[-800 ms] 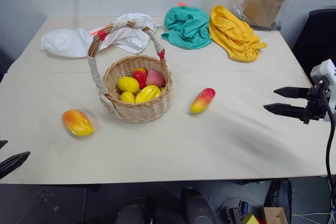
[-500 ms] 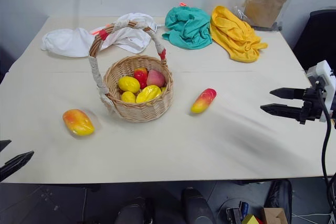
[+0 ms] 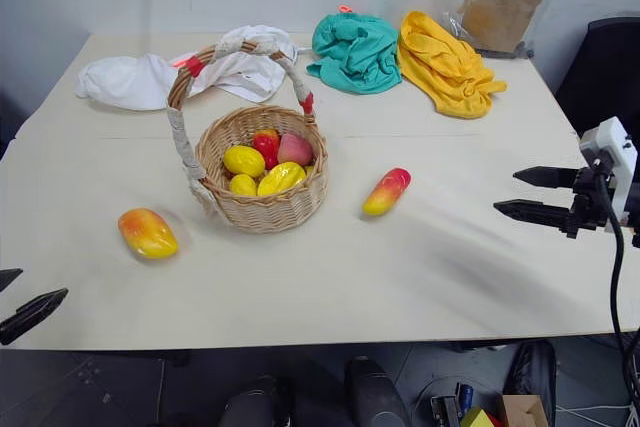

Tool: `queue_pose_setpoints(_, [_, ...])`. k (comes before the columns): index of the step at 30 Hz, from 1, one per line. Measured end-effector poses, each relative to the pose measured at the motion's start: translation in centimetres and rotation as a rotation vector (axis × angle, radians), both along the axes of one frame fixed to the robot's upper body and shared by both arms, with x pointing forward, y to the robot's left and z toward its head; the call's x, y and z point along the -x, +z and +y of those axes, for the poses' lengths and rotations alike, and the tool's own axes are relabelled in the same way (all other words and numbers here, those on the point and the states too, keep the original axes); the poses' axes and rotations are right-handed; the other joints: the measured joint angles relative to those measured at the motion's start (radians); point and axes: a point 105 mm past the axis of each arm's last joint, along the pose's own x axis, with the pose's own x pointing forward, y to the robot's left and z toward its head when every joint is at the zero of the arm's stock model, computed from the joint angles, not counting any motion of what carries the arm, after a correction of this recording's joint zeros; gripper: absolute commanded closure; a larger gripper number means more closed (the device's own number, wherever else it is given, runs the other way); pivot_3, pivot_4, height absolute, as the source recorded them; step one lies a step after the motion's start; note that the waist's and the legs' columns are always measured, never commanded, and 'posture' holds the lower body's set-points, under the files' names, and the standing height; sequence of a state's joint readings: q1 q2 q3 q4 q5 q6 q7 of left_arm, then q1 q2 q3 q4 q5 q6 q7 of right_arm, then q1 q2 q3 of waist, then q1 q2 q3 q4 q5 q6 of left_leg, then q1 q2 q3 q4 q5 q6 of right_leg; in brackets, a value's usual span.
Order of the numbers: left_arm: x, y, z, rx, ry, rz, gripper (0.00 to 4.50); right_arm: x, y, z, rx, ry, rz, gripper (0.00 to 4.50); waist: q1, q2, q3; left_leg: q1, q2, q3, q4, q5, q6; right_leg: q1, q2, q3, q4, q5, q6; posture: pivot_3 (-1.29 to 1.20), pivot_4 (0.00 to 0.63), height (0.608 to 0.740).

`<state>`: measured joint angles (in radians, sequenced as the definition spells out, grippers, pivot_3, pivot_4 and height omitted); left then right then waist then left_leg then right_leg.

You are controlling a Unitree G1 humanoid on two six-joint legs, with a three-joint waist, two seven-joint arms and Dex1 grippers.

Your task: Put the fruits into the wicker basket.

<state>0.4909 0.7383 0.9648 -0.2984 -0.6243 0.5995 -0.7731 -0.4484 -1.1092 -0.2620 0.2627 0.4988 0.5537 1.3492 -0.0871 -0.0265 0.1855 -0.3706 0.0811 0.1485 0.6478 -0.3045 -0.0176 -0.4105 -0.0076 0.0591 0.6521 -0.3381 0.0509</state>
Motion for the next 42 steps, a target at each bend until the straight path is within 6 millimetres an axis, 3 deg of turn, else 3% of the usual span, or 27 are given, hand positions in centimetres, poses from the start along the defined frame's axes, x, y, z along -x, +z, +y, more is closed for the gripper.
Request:
queue_pose_setpoints(2, [-1.0,-0.1,-0.4,0.061,0.072,-0.037,0.00,0.2,0.4,1.4,-0.009,0.043,-0.005,0.03,0.001,0.000,0.000,0.000,0.000,-0.001,0.001,0.000,0.000,0.000,0.000,0.000,0.001,0.000,0.001,0.00,0.150,0.740])
queue_pose_setpoints(8, [-4.6,0.6,-3.2,0.269,0.226,-0.108,0.00,2.5,1.5,8.4,-0.040,0.288,-0.044,0.03,0.005,-0.003,0.000,0.000,0.000,-0.003,0.003,0.003,-0.001,0.001,0.001,-0.001,0.006,0.001,0.003,0.00,0.150,0.740])
queue_pose_setpoints(11, [-6.0,0.6,-4.0,0.369,0.290,-0.101,0.00,3.5,1.7,10.8,-0.045,0.366,-0.071,0.03,0.006,-0.003,0.000,0.000,-0.001,-0.003,0.005,0.006,-0.005,0.001,0.000,0.000,0.007,0.002,0.004,0.00,0.150,0.740])
queue_pose_setpoints(13, [-7.2,0.3,-5.7,0.416,0.304,-0.058,0.00,4.4,2.0,12.4,-0.055,0.439,-0.072,0.03,0.007,-0.006,0.000,0.000,-0.001,-0.003,0.006,0.007,-0.005,0.002,0.000,0.000,0.007,0.003,0.005,0.00,0.150,0.740])
queue_pose_setpoints(16, [-9.0,0.3,-6.8,0.534,0.393,-0.043,0.00,5.1,3.3,14.4,-0.071,0.518,-0.122,0.03,0.007,-0.008,0.001,0.000,-0.002,-0.003,0.008,0.007,-0.005,0.002,0.000,0.000,0.008,0.003,0.006,0.00,0.150,0.740])
queue_pose_setpoints(24, [-10.8,-2.1,-8.0,0.640,0.535,0.111,0.00,4.8,3.9,15.8,-0.135,0.521,-0.133,0.03,0.011,-0.011,0.001,-0.001,-0.002,-0.003,0.009,0.009,-0.007,0.002,0.001,0.000,0.007,0.003,0.006,0.00,0.150,0.740])
queue_pose_setpoints(30, [-12.4,-2.4,-8.6,0.682,0.526,0.186,0.00,4.7,3.7,16.1,-0.158,0.502,-0.138,0.03,0.012,-0.011,0.001,0.000,-0.002,-0.003,0.009,0.011,-0.007,0.002,0.001,0.000,0.009,0.003,0.006,0.00,0.150,0.740])
queue_pose_setpoints(33, [-12.8,-2.3,-8.6,0.679,0.511,0.207,0.58,4.7,3.6,16.2,-0.159,0.495,-0.141,0.00,0.014,-0.011,0.001,0.000,-0.002,-0.003,0.009,0.011,-0.008,0.002,0.001,0.000,0.009,0.003,0.006,0.00,0.150,0.740])
queue_pose_setpoints(38, [-12.9,-2.7,-8.8,0.681,0.483,0.239,1.93,4.7,3.1,16.3,-0.171,0.482,-0.133,0.00,0.032,-0.011,0.001,0.000,-0.003,-0.002,0.009,0.011,-0.008,0.002,0.001,0.000,0.009,0.003,0.006,0.00,0.150,0.740])
queue_pose_setpoints(42, [-12.8,-2.7,-8.5,0.666,0.467,0.252,1.96,5.0,3.4,16.5,-0.170,0.495,-0.149,0.00,0.033,-0.011,0.001,0.000,-0.003,-0.002,0.008,0.011,-0.008,0.002,0.001,0.000,0.008,0.003,0.006,0.00,0.150,0.740])
